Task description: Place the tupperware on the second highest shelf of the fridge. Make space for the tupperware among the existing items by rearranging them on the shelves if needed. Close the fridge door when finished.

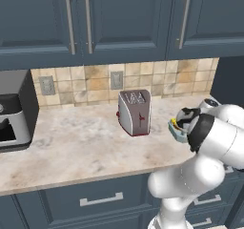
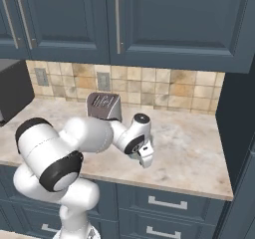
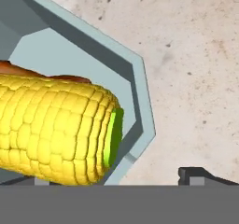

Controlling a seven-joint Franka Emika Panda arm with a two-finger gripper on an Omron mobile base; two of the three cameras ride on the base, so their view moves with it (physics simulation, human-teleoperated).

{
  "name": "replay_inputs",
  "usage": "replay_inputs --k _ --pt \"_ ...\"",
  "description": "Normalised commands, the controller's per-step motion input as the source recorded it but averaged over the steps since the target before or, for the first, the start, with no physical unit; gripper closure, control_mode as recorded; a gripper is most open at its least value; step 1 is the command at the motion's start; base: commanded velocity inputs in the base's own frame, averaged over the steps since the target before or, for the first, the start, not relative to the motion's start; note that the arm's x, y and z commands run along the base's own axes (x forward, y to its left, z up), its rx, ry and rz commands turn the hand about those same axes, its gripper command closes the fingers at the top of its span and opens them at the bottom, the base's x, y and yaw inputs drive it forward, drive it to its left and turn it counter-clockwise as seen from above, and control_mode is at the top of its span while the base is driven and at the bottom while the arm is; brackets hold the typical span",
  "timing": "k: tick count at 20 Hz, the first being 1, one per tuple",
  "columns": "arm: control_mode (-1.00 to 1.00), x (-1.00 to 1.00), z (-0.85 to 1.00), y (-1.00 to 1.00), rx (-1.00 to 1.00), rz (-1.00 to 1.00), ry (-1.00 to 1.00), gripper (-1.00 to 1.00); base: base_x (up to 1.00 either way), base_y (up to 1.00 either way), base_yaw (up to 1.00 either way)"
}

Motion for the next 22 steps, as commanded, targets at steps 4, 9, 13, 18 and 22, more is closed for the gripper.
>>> replay_inputs --k 4,9,13,18,22 --pt "-1.00 0.09 -0.34 0.00 0.00 -0.11 0.00 1.00 0.00 0.00 0.00" --pt "-1.00 0.03 -0.10 0.00 0.00 -0.04 0.00 1.00 0.00 0.00 0.00" --pt "-1.00 -0.24 0.00 0.00 0.00 0.00 0.00 1.00 0.00 0.00 0.00" --pt "-1.00 -0.69 0.16 0.00 0.03 -0.04 0.00 1.00 0.00 0.00 0.00" --pt "-1.00 -0.88 0.58 0.06 0.00 0.00 -0.08 1.00 0.00 0.00 0.00"
